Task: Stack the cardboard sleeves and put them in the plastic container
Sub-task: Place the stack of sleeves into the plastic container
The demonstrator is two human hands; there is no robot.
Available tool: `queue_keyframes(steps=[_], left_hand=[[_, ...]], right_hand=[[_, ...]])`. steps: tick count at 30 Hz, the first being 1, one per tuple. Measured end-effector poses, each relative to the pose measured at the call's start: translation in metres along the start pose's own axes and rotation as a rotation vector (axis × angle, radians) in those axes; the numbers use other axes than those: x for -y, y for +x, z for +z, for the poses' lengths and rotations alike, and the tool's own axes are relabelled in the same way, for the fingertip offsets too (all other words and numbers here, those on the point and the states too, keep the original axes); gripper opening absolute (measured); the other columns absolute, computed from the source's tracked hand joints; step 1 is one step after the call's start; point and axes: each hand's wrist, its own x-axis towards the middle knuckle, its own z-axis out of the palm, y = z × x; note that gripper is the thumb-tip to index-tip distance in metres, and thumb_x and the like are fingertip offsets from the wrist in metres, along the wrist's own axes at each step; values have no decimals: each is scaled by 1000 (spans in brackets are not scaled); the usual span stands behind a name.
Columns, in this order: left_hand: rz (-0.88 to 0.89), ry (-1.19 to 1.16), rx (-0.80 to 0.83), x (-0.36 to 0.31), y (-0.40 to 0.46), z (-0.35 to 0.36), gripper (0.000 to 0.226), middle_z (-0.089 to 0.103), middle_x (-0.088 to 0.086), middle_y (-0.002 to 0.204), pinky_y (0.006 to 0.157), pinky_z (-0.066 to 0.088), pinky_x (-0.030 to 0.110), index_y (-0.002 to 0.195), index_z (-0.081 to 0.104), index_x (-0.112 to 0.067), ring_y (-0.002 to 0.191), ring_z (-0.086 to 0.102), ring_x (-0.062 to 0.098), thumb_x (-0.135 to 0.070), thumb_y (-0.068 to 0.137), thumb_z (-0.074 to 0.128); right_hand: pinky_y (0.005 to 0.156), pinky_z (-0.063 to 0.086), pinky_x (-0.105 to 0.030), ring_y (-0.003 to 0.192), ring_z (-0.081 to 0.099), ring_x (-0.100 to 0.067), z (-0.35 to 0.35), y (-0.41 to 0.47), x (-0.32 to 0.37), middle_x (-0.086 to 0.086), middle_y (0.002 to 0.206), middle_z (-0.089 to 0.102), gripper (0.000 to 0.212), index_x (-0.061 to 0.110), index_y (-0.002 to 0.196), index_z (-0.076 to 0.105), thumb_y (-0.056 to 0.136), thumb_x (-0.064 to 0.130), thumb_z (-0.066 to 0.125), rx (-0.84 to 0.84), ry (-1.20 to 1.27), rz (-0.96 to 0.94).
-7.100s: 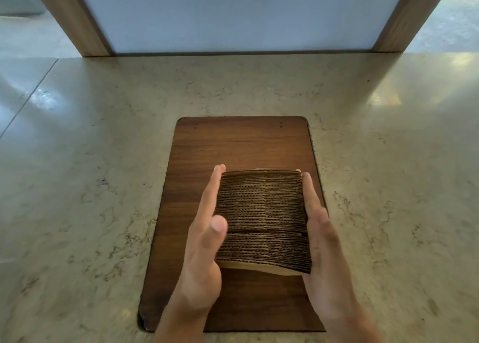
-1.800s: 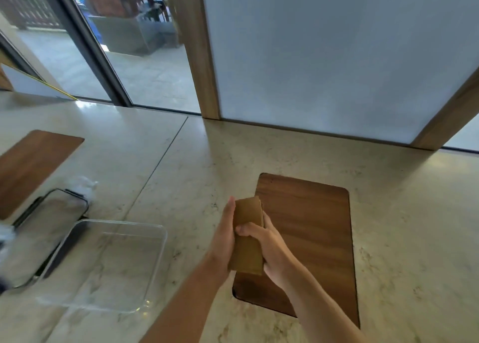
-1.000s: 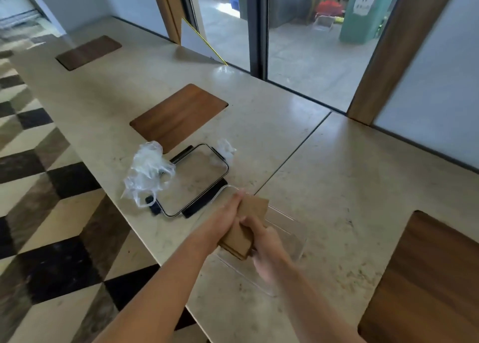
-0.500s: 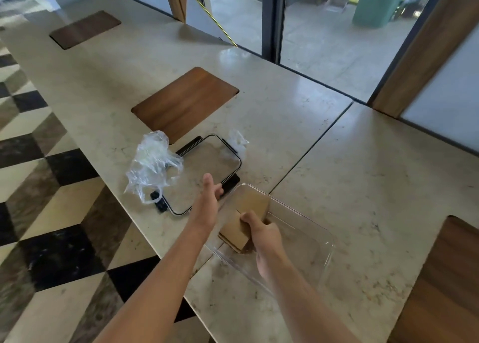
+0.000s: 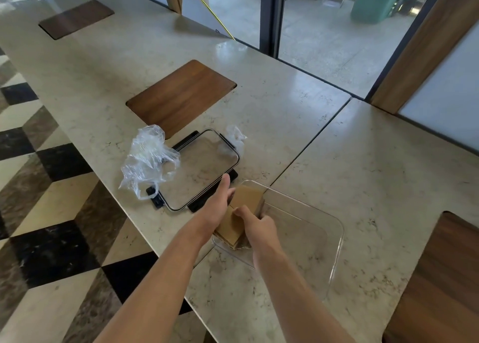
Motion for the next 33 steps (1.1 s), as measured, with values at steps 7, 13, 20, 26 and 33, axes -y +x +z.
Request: queue_keyframes(steps=[7,13,20,26,33], left_hand=[[3,50,88,-4,1,5,81,79,8,117,97,57,36,94,79,-41,105,74,15,-95,78,21],[-23,22,60,-8,-1,2,90,78,6,127,98,59,34,136,68,-23,122,72,22,-81,97,11],[-54,73,91,-8,0,2,107,52,12,162,126,35,49,160,44,-18,149,49,25,-92,89,12],[-15,147,93,-10,5,8,112,79,15,110,112,53,46,148,58,-16,107,75,21,-96,82,15],[-29,137,99,-14,13,15,102,77,24,116,102,59,41,116,80,-30,113,75,32,-100,76,17]], right_hand=[[69,59,-37,87,68,-24,2,-4,7,-10,104,69,38,12,119,56,87,28,70,17,-9,13],[95,59,-53,103,67,-30,3,-17,16,-12,114,67,70,16,130,51,65,42,61,-2,27,3],[113,44,-57,138,48,-33,17,-19,18,-17,145,53,90,9,140,48,60,50,54,-33,56,-34],[107,49,-55,120,61,-33,15,-19,24,-15,130,64,77,9,131,56,64,47,53,-69,102,-51],[101,54,-56,108,67,-33,9,-17,23,-12,115,70,65,16,122,59,65,48,56,-76,98,-70]])
